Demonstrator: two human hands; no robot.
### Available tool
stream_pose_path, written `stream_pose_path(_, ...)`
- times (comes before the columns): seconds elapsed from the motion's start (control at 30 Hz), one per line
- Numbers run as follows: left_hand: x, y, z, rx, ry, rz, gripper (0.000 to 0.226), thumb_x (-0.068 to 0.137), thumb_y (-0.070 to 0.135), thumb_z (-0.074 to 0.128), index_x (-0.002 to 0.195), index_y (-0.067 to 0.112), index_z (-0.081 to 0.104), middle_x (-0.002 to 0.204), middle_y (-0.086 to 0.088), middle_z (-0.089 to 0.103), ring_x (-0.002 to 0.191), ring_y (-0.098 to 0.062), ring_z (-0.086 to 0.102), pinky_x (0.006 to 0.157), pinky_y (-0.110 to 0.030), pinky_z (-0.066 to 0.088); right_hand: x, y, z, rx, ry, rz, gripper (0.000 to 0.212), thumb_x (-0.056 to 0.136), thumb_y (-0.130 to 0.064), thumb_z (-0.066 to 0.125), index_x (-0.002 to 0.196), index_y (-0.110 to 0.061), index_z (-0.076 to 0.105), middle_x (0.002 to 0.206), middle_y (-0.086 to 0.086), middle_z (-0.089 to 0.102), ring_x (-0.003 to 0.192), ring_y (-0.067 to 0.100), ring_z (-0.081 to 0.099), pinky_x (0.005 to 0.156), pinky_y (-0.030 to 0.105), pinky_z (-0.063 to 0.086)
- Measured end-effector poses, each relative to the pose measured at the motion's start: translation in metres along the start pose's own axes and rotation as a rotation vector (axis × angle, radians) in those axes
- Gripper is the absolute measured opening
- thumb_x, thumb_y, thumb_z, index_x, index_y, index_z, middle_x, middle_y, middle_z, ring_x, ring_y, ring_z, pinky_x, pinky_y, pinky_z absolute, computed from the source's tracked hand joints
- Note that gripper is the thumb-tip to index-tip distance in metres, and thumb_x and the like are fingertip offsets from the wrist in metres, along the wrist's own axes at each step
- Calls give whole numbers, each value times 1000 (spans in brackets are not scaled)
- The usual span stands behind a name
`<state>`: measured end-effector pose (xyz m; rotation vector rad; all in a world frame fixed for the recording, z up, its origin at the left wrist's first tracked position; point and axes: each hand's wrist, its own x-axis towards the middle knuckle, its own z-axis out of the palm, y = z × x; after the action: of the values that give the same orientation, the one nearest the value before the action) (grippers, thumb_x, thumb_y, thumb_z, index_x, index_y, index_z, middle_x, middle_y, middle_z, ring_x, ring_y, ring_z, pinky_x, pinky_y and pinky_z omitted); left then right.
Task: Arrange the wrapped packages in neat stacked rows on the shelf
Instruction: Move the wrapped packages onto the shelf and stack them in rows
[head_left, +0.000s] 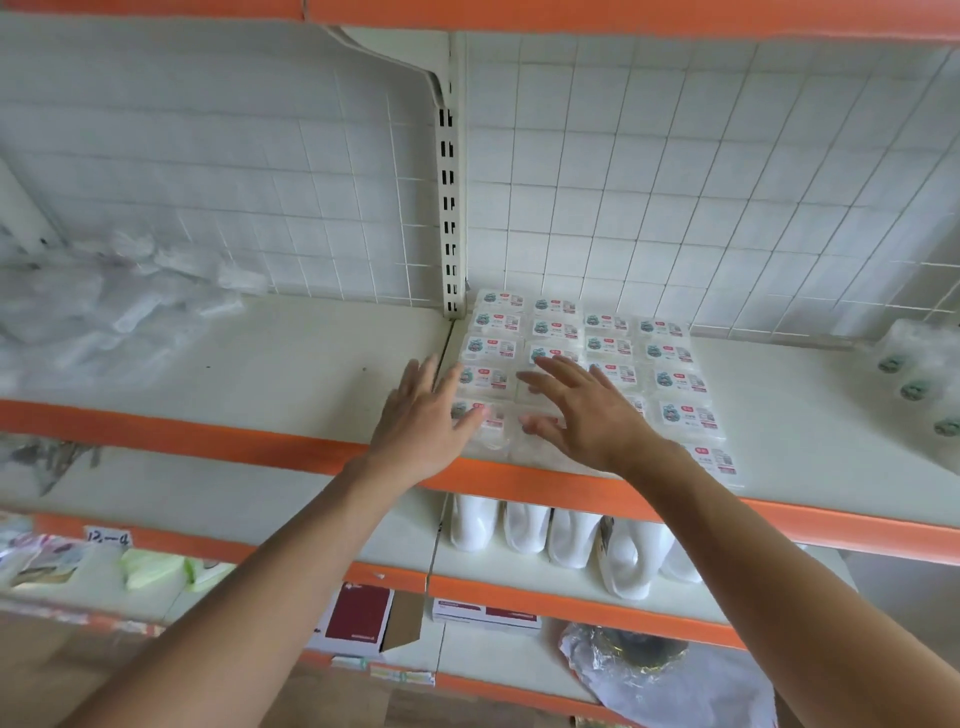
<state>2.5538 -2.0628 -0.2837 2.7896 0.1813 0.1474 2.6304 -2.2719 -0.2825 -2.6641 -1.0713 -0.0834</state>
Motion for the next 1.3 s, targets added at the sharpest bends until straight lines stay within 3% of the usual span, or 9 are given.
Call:
stream_pose_path(0.27, 16, -63, -32, 55, 21, -74, 70, 97, 59, 31, 154, 23, 13, 162, -7, 1, 149, -28, -3, 119, -47, 12, 64, -49, 8, -64, -38, -55, 63, 96, -58, 33, 152, -32, 21, 161, -1, 14, 149, 18, 7, 119, 51, 9)
stream_pose_path(0.4, 27, -125, -55, 121, 36, -81, 71, 97, 59, 29, 154, 22, 10, 162, -7, -2, 149, -27, -6, 119, -48, 10, 114, -95, 25, -93, -7, -64, 65, 95, -59, 35, 152, -31, 21, 161, 0, 16, 149, 19, 8, 119, 51, 10)
stream_pose_path(0.53, 36, -199, -84, 166, 12, -103, 71, 98, 59, 25, 155, 22, 5, 162, -8, -6, 149, -27, -9, 119, -48, 9, 167, -153, 52, -104, -19, -72, 76, 88, -72, 24, 152, -31, 19, 161, 1, 16, 149, 22, 10, 118, 53, 13)
stream_pose_path(0.63, 40, -249, -103, 179, -9, -103, 71, 99, 58, 24, 155, 20, 4, 162, -9, -7, 149, -27, -10, 120, -48, 8, 208, -196, 70, -88, -30, -58, 70, 94, -62, 34, 153, -31, 15, 162, -1, 11, 149, 19, 6, 119, 50, 10)
stream_pose_path(0.83, 43, -329, -129, 229, -27, -104, 67, 101, 51, 28, 154, 15, 8, 162, -12, -4, 149, -28, -9, 120, -47, 9, 265, -263, 105, -63, -86, -36, 69, 96, -58, 34, 154, -28, 12, 162, -1, 9, 148, 19, 8, 118, 49, 12)
stream_pose_path(0.97, 43, -363, -134, 241, -23, -106, 63, 101, 46, 31, 152, 12, 16, 161, -13, 5, 148, -29, 0, 119, -44, 15, 292, -288, 126, -18, -120, -20, 69, 97, -57, 35, 154, -26, 12, 162, -1, 9, 148, 18, 10, 118, 49, 16)
stream_pose_path(1.1, 37, -379, -131, 198, -80, -64, 57, 102, 40, 35, 148, 8, 26, 148, -13, 34, 139, -27, 28, 110, -38, 29, 319, -302, 142, -1, -183, -51, 69, 97, -54, 38, 154, -24, 13, 161, 0, 11, 147, 19, 13, 116, 48, 24)
stream_pose_path(1.2, 30, -389, -125, 170, -105, -20, 55, 101, 38, 38, 146, 8, 31, 151, -11, 31, 135, -29, 33, 109, -38, 31, 334, -315, 148, -2, -214, -111, 64, 99, -47, 40, 154, -26, 15, 162, -2, 12, 147, 19, 14, 117, 43, 24)
stream_pose_path(1.3, 25, -396, -123, 69, -96, 46, 51, 99, 35, 44, 143, 12, 36, 153, -6, 27, 135, -26, 34, 106, -36, 34, 341, -326, 155, -5, -233, -193, 56, 101, -22, 39, 153, -29, 19, 161, -4, 14, 147, 18, 15, 117, 42, 24)
